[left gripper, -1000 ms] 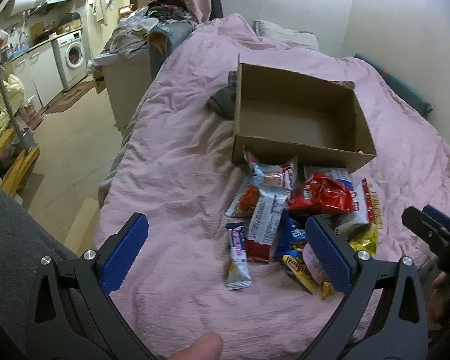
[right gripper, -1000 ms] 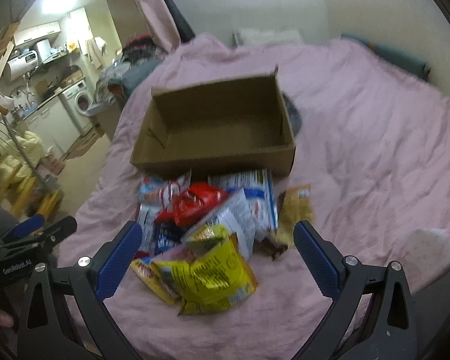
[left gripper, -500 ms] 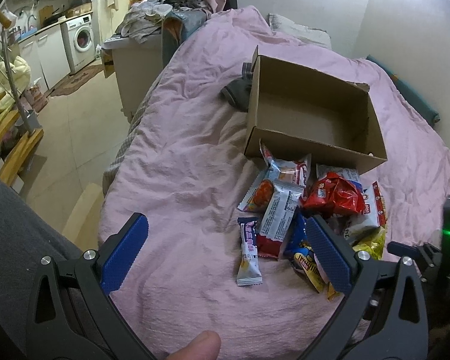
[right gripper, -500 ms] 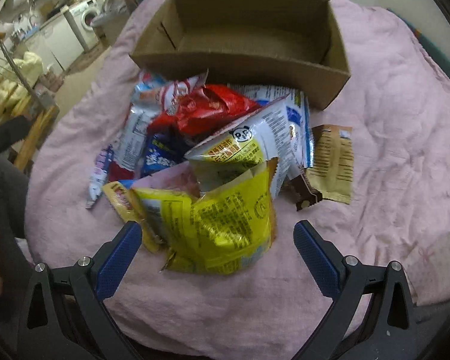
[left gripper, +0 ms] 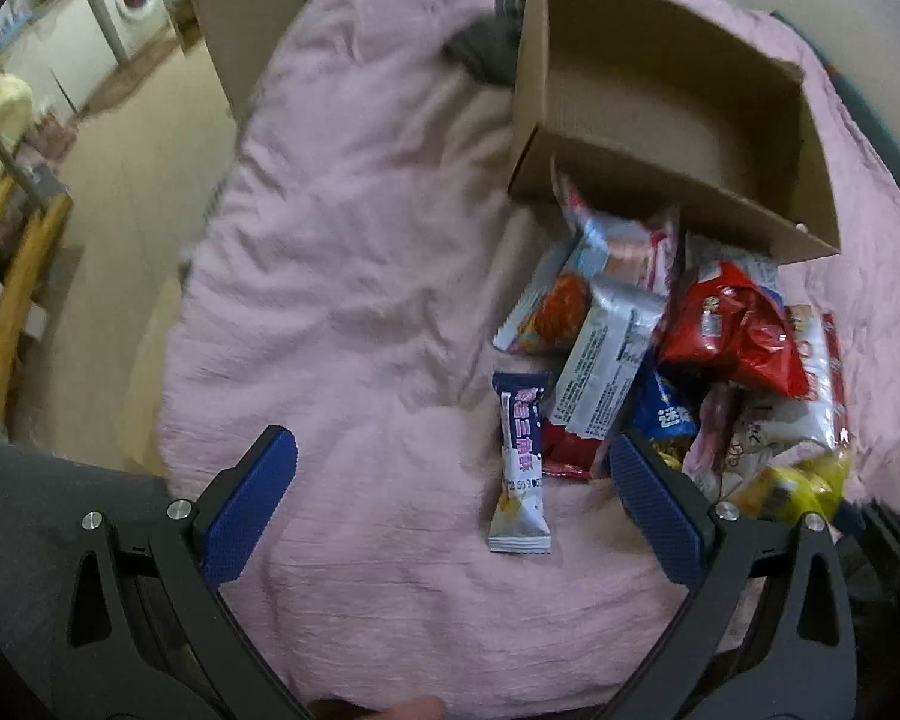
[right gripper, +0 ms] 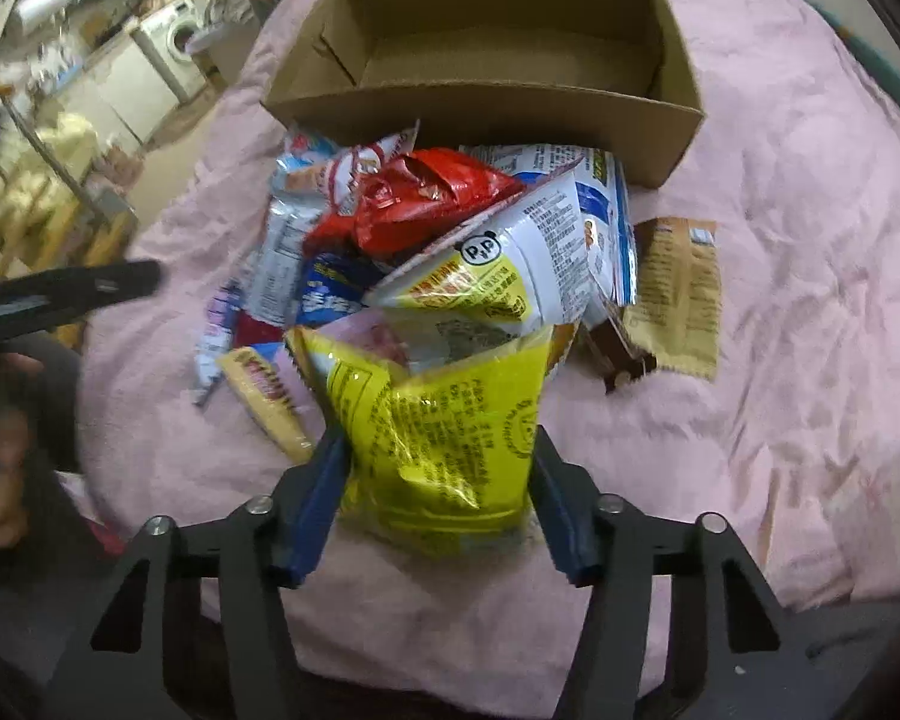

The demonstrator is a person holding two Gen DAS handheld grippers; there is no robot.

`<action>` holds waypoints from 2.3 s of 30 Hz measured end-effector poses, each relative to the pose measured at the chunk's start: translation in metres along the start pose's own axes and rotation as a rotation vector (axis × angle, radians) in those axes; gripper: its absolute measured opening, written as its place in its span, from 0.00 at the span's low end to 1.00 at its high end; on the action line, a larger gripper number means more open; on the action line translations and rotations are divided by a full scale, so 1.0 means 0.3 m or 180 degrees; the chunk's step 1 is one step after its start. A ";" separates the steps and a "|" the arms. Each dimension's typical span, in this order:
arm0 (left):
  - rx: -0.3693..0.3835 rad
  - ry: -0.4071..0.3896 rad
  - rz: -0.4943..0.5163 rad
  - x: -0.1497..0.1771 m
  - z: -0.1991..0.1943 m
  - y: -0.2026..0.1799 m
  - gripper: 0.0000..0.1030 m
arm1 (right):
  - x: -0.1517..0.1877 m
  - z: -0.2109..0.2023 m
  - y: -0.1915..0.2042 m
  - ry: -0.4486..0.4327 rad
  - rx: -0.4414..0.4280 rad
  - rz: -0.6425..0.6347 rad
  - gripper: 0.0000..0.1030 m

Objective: Organize snacks
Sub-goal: 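Grasp the purple-wrapped bar with the left tool while the right tool grasps the yellow chip bag, then carry the purple bar and yellow bag over the cardboard box with both tools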

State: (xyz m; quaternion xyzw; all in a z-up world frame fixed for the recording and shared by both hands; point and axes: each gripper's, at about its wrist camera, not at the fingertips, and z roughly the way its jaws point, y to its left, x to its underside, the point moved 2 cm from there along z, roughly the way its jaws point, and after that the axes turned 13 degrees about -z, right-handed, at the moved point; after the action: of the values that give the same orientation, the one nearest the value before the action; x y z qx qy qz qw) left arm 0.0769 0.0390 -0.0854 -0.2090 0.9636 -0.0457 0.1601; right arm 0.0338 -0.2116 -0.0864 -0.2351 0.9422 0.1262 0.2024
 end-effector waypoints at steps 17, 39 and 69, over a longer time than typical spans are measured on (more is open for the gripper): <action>0.0045 0.0499 0.0239 0.077 0.201 -0.082 0.15 | -0.025 -0.050 0.019 -0.0364 -0.0324 0.0088 0.51; 0.0519 -0.0488 0.0466 -0.150 -0.235 -0.211 0.14 | -0.214 -0.323 -0.110 -0.1197 -0.0431 0.0374 0.51; 0.0422 -0.0722 0.0786 -0.452 0.054 -0.515 0.15 | -0.559 0.041 -0.399 -0.0929 -0.0230 0.0502 0.51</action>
State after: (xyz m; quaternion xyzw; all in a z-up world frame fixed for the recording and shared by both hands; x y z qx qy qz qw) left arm 0.2590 -0.0452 -0.0376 -0.0818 0.9526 -0.0653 0.2856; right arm 0.2322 -0.2444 -0.0403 -0.1468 0.9132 0.2082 0.3181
